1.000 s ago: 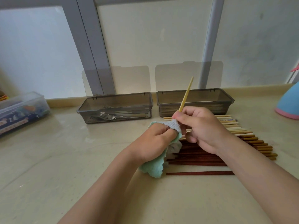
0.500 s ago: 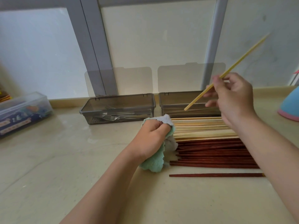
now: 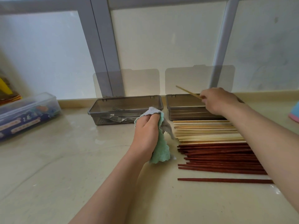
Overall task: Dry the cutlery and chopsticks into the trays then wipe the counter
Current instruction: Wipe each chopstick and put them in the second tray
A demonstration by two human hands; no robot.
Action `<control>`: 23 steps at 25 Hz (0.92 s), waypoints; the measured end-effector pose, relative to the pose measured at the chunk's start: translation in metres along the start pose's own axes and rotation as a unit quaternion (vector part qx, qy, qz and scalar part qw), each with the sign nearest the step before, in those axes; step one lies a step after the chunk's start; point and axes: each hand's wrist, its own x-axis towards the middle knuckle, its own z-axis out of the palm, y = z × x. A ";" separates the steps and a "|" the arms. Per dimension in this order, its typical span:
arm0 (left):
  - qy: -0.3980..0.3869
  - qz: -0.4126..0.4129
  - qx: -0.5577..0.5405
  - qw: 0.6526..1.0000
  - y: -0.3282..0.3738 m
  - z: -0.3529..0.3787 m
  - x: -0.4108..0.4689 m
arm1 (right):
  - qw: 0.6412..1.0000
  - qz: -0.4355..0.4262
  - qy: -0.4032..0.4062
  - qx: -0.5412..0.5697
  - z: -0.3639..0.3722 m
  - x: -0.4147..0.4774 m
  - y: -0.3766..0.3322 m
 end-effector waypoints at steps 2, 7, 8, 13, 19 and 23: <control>0.018 -0.013 -0.011 1.000 0.001 0.000 0.001 | 1.000 0.029 -0.005 0.010 0.002 -0.001 -0.001; 0.023 -0.027 -0.023 0.999 0.003 0.000 -0.001 | 0.992 -0.005 0.063 0.105 -0.003 -0.041 -0.007; 0.016 -0.024 -0.022 0.999 0.003 0.000 -0.001 | 0.993 -0.033 0.035 0.112 -0.002 -0.053 -0.009; 0.031 -0.029 -0.013 0.999 0.007 0.001 -0.010 | 0.988 -0.082 -0.114 0.070 0.010 -0.086 -0.015; 0.043 -0.010 0.037 0.998 0.004 0.004 -0.009 | 0.986 -0.087 -0.121 0.076 0.013 -0.090 -0.013; 0.044 0.000 0.056 0.997 0.002 0.005 -0.008 | 0.984 -0.102 -0.100 0.107 0.013 -0.092 -0.013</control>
